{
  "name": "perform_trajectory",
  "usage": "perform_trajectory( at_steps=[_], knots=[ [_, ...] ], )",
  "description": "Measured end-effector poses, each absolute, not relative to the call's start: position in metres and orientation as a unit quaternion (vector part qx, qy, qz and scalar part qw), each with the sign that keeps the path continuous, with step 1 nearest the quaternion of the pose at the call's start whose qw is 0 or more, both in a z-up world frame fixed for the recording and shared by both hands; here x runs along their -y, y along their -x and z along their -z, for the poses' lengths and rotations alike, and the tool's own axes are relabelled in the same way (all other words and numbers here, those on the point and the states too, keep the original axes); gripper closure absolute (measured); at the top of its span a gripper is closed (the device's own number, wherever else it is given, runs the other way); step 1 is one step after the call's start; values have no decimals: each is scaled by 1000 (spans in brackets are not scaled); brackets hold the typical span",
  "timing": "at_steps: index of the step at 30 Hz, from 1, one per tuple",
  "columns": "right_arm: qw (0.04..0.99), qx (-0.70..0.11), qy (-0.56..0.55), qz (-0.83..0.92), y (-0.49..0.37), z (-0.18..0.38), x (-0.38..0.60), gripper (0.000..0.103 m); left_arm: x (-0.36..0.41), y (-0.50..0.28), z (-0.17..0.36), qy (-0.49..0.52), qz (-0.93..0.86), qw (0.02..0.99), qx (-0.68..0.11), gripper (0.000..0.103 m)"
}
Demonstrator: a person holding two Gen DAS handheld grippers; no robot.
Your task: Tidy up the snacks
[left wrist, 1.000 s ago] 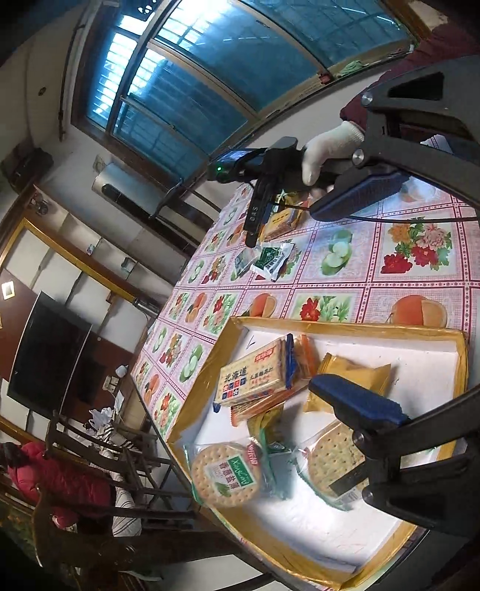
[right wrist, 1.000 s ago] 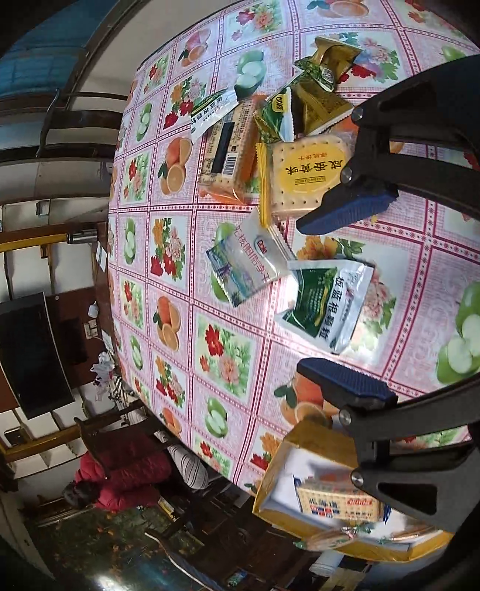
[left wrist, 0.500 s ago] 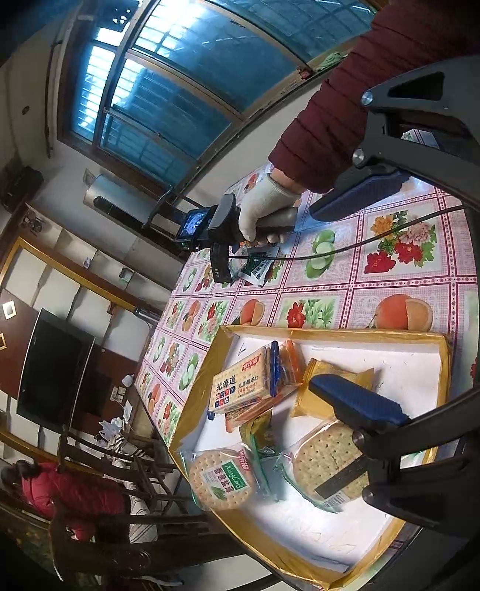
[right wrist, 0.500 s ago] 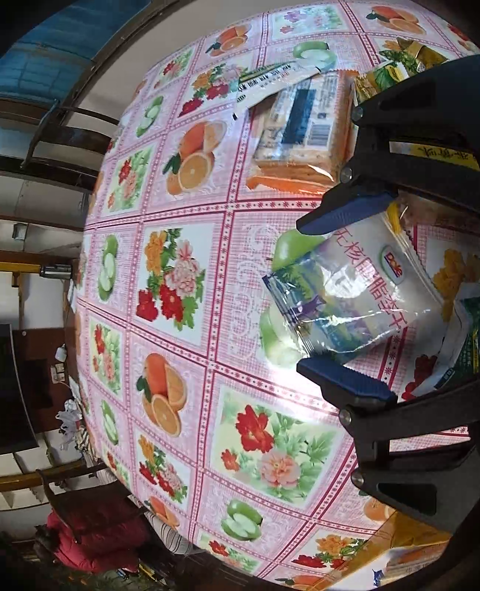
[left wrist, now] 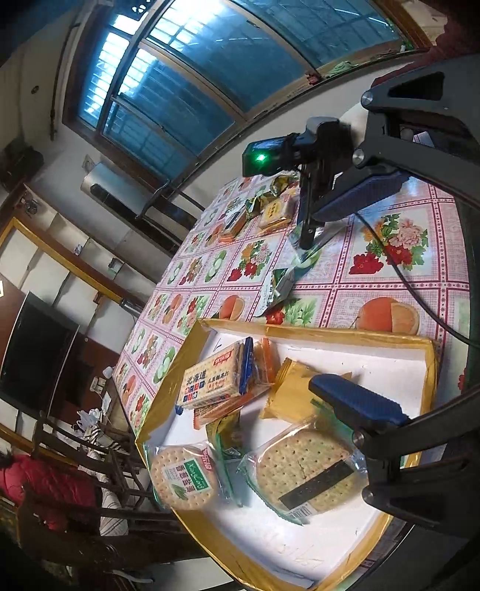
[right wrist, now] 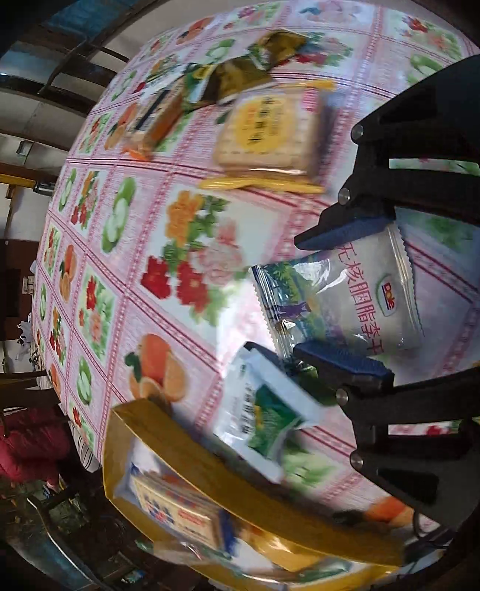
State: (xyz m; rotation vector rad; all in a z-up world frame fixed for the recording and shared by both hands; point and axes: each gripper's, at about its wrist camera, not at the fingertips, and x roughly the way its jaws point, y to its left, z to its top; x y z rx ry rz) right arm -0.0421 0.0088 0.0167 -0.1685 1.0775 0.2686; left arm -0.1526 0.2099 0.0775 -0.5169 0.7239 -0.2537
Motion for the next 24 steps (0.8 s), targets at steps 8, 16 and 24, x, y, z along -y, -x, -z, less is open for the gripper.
perform_trajectory(
  at_steps=[8, 16, 24],
  knots=[
    [875, -469, 60, -106, 106, -14, 48, 28, -152, 111, -88, 173, 175, 883, -399, 18],
    [885, -440, 51, -145, 117, -10, 51, 25, -107, 18, -59, 94, 130, 869, -467, 18],
    [889, -431, 24, -156, 121, -12, 65, 44, -76, -21, -15, 5, 88, 851, -518, 18]
  ],
)
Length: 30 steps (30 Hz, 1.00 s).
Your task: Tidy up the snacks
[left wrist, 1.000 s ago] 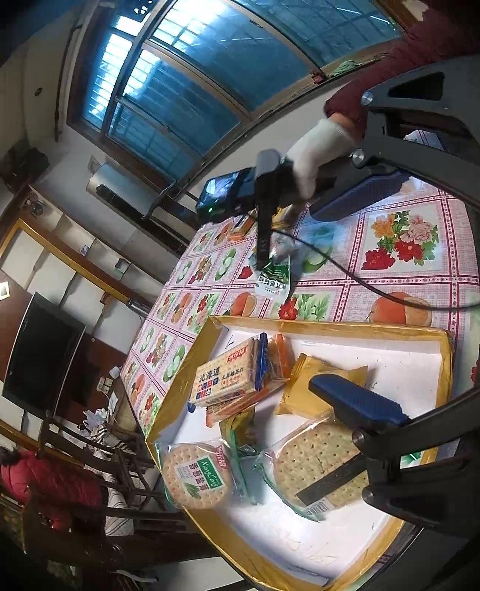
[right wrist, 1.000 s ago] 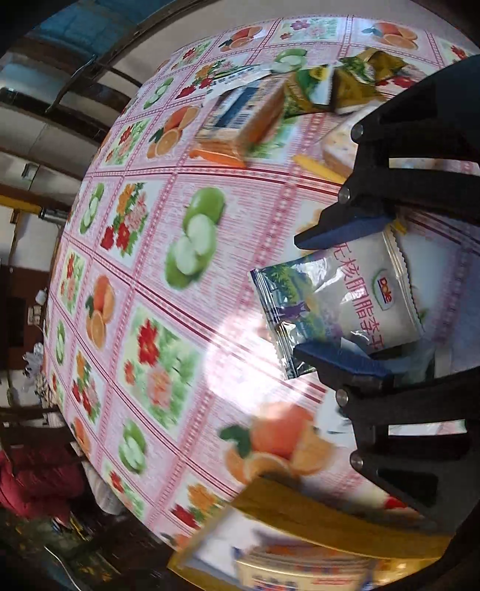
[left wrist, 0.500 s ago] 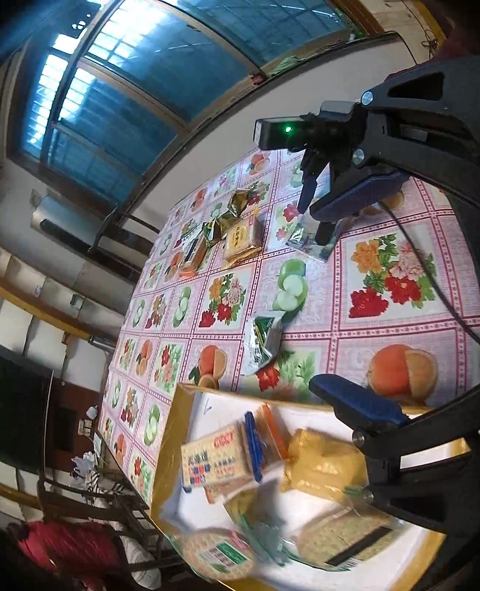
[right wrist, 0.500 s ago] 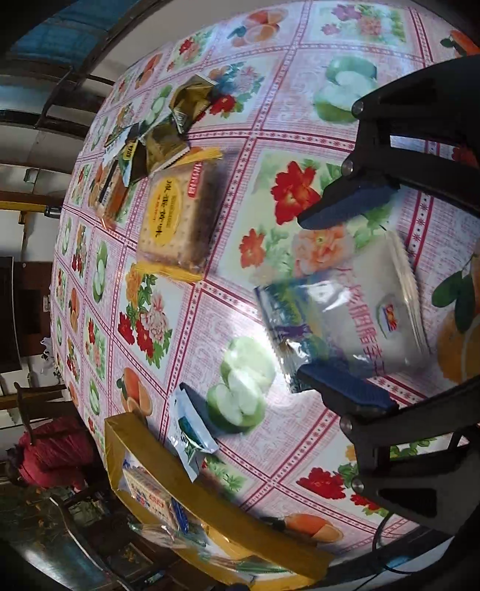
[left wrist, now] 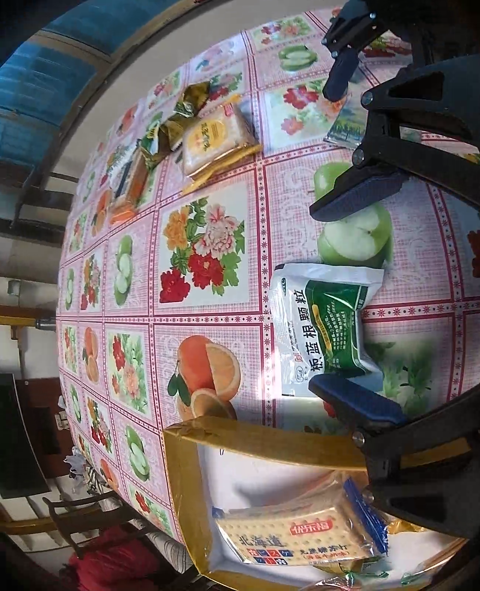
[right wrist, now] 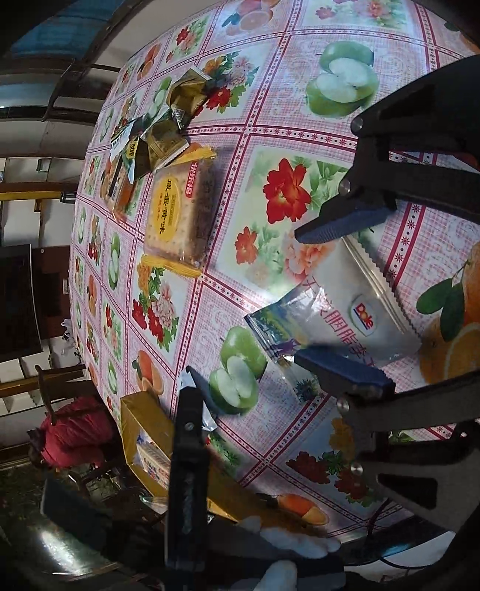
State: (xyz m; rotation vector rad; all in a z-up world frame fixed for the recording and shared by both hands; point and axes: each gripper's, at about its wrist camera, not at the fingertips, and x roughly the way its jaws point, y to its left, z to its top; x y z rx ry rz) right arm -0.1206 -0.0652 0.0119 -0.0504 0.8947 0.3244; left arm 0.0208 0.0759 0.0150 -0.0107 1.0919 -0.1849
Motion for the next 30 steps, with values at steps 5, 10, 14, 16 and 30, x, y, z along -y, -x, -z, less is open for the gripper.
perform_trajectory(
  at_steps=[5, 10, 14, 16, 30],
  knots=[
    [889, -431, 21, -155, 122, -12, 66, 45, -63, -18, -7, -44, 85, 849, -519, 17],
    [889, -429, 23, -160, 123, -11, 64, 39, -66, -4, -18, -53, 113, 858, -499, 62],
    [887, -428, 47, -168, 126, -9, 54, 29, -66, 6, -22, -49, 127, 863, -487, 70],
    [886, -427, 52, -171, 127, -9, 52, 29, -66, 11, -25, -43, 132, 865, -482, 71],
    [888, -410, 4, -205, 129, -17, 61, 86, -96, 78, -65, 65, 182, 890, -413, 81]
  ],
)
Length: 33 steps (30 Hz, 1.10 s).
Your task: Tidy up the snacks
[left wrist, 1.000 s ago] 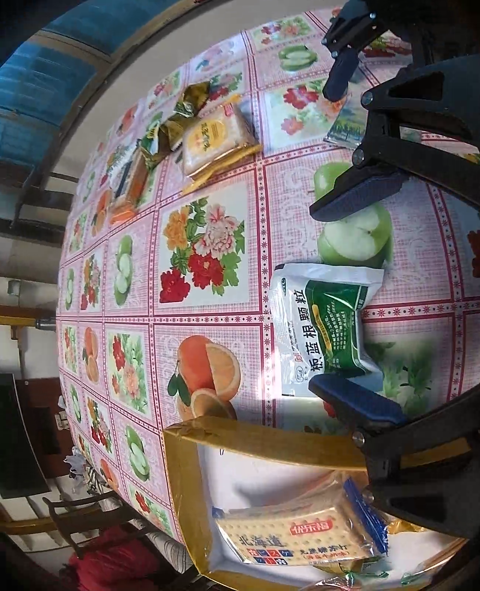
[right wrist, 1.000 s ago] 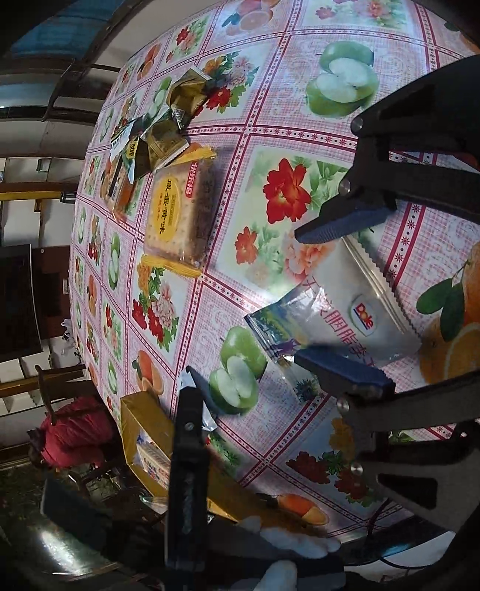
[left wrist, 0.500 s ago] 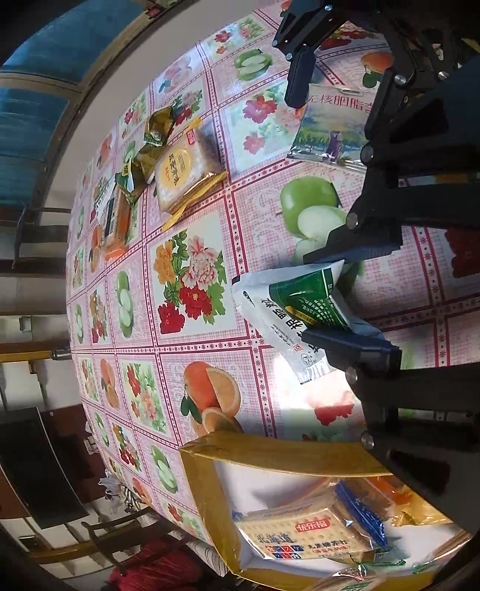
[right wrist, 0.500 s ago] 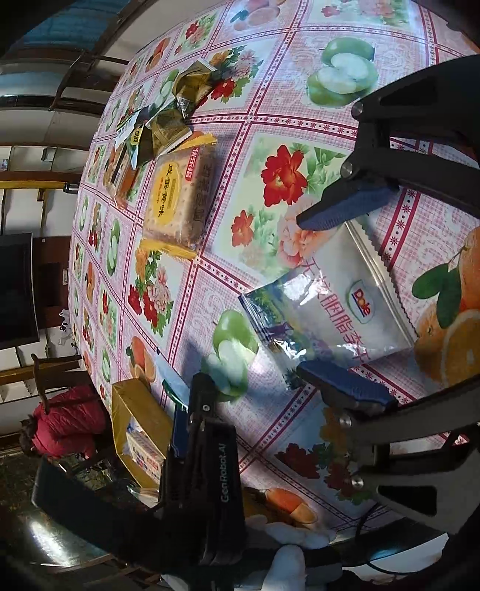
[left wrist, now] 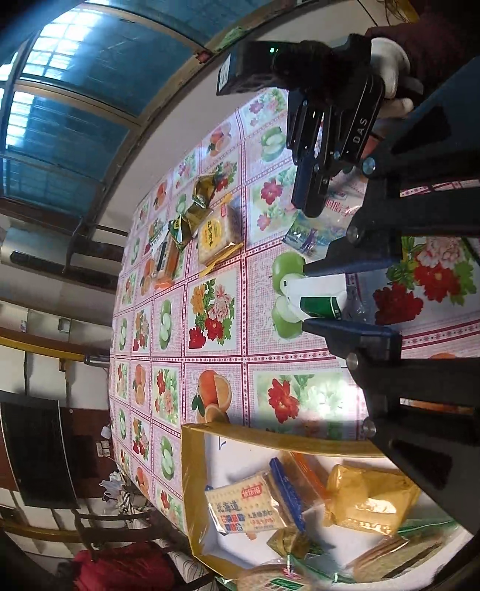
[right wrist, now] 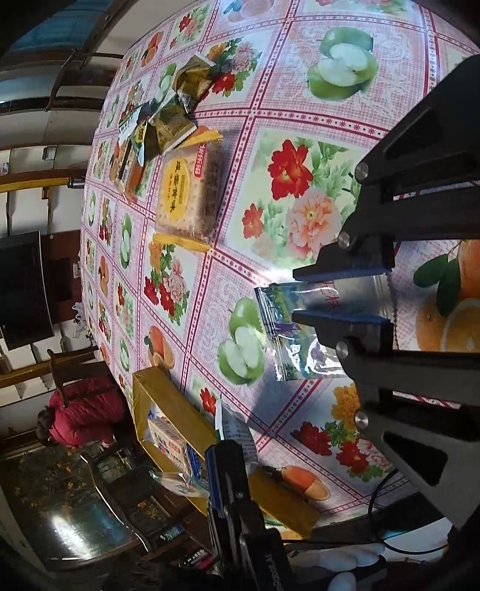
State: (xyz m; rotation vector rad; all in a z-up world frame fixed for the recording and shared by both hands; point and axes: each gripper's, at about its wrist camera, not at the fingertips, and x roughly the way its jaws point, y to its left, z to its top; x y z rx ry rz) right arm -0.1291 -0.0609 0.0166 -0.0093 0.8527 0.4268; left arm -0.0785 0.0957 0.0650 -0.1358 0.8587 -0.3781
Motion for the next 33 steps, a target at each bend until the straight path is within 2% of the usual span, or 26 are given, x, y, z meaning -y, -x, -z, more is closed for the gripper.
perform_trajectory(
  at_steps=[2, 3, 4, 5, 7, 8, 9, 11, 14, 19, 22, 24, 26, 31, 33],
  knots=[
    [889, -410, 5, -204, 129, -18, 60, 82, -103, 85, -66, 88, 190, 888, -410, 81],
    [890, -413, 4, -195, 127, -19, 61, 68, -106, 87, -64, 94, 193, 886, -410, 81],
    [889, -418, 4, -187, 126, -19, 61, 45, -107, 87, -62, 94, 193, 884, -415, 81],
    [888, -423, 8, -182, 125, -19, 60, 31, -107, 88, -58, 88, 191, 883, -419, 81],
    [883, -432, 20, -185, 125, -17, 54, 30, -105, 85, -50, 75, 185, 881, -429, 78],
    [880, -437, 29, -185, 124, -16, 51, 30, -104, 80, -45, 74, 184, 876, -440, 68],
    [878, -441, 42, -183, 125, -14, 45, 30, -103, 77, -40, 72, 182, 872, -449, 50],
    [875, -445, 64, -178, 124, -11, 37, 30, -98, 71, -32, 48, 172, 870, -459, 39],
    [874, -448, 75, -175, 125, -10, 29, 30, -85, 63, -19, 13, 169, 861, -479, 38],
    [872, -452, 88, -165, 126, -8, 27, 29, -79, 56, -12, -4, 169, 862, -477, 28],
    [875, -447, 81, -166, 127, -8, 30, 28, -78, 57, -11, -10, 175, 862, -476, 32],
    [876, -442, 85, -171, 129, -8, 28, 27, -75, 61, -13, -19, 184, 862, -472, 47],
    [872, -444, 81, -191, 130, -8, 27, 23, -72, 67, -14, -28, 197, 861, -468, 56],
    [867, -437, 127, -205, 136, -5, 18, 20, -73, 75, -18, -27, 200, 865, -459, 63],
    [865, -439, 125, -210, 134, -5, 18, 20, -77, 77, -20, -12, 206, 865, -458, 75]
  ],
)
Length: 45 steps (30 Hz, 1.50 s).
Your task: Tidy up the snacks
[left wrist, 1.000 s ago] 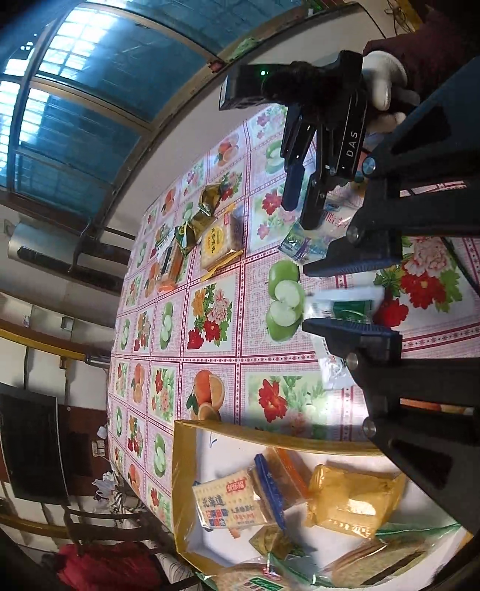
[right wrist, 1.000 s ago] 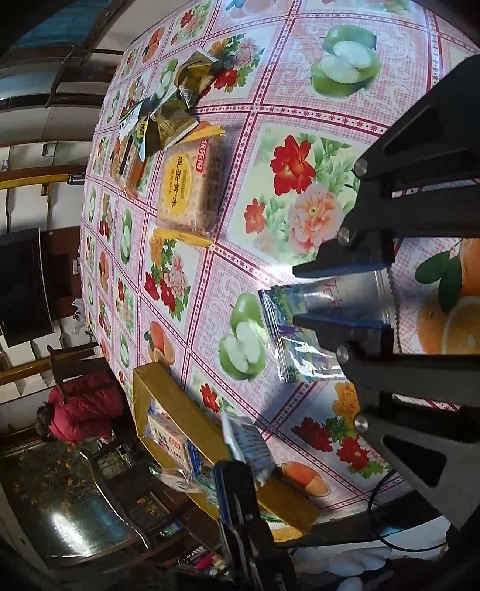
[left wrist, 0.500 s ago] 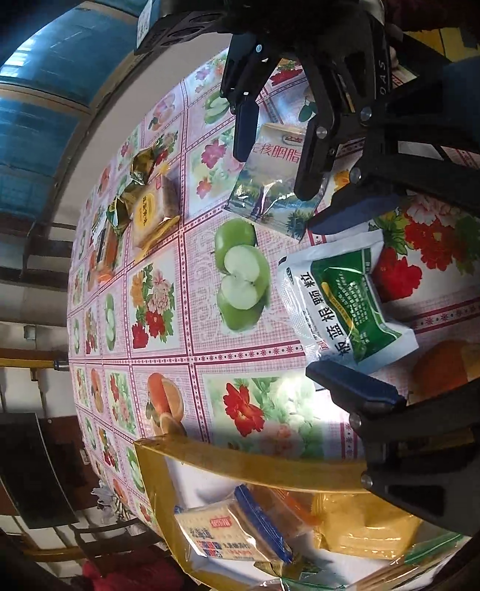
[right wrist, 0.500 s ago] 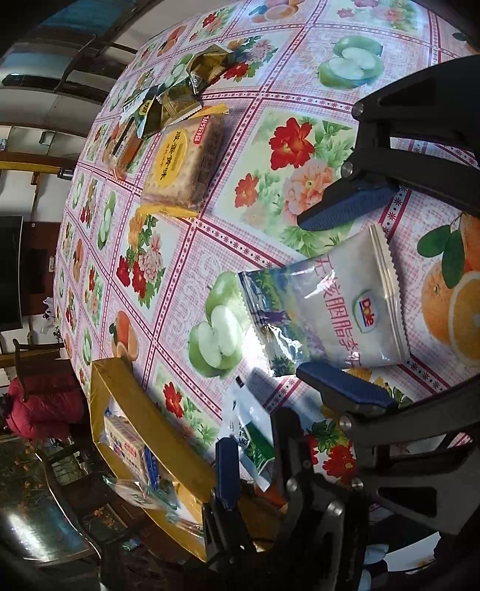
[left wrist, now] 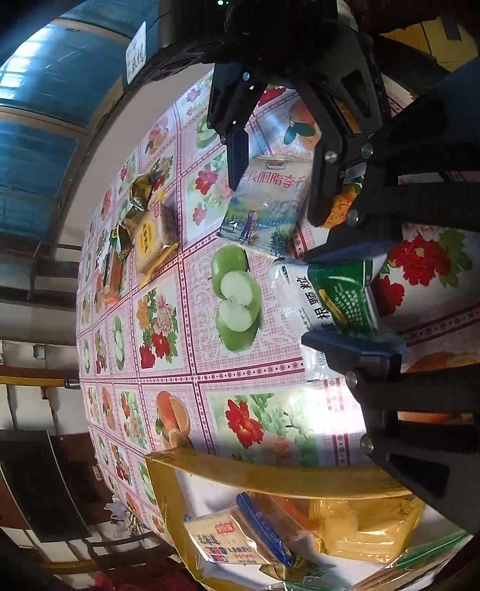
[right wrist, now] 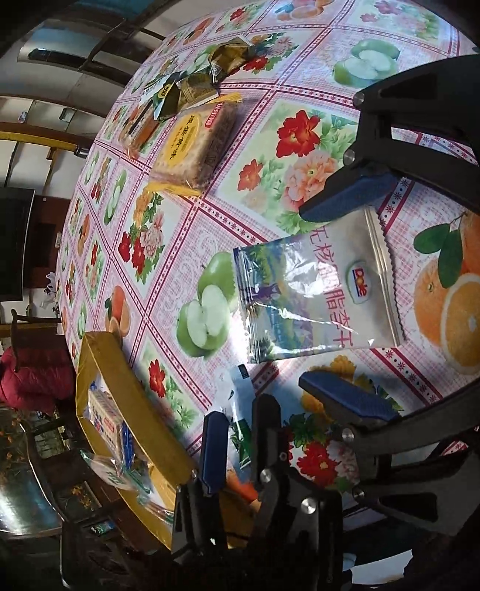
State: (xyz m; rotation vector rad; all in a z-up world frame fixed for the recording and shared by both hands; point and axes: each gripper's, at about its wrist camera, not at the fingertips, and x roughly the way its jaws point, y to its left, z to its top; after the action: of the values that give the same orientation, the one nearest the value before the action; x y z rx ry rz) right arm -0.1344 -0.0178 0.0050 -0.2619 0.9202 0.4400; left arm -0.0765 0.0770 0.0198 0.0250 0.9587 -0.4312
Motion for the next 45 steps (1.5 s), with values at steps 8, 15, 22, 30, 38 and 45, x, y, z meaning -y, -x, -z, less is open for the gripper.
perform_trajectory(
  at_steps=[8, 15, 22, 30, 38, 45],
  knots=[
    [867, -447, 73, -205, 136, -14, 30, 57, -100, 93, -35, 48, 216, 873, -435, 81],
    [874, -441, 27, -200, 143, -21, 45, 60, -143, 120, -60, 122, 219, 885, -392, 86],
    [878, -421, 23, -227, 146, -44, 23, 60, -203, 146, -77, 195, 196, 893, -354, 88],
    [871, -421, 17, -255, 147, -45, -5, 60, -128, 137, -54, 43, 239, 874, -421, 37],
    [871, -426, -9, -244, 162, -43, 23, 60, -103, 104, -22, -88, 226, 839, -487, 37],
    [866, -429, -30, -255, 163, -35, 31, 59, -85, 106, -11, -170, 264, 812, -492, 17]
  ],
)
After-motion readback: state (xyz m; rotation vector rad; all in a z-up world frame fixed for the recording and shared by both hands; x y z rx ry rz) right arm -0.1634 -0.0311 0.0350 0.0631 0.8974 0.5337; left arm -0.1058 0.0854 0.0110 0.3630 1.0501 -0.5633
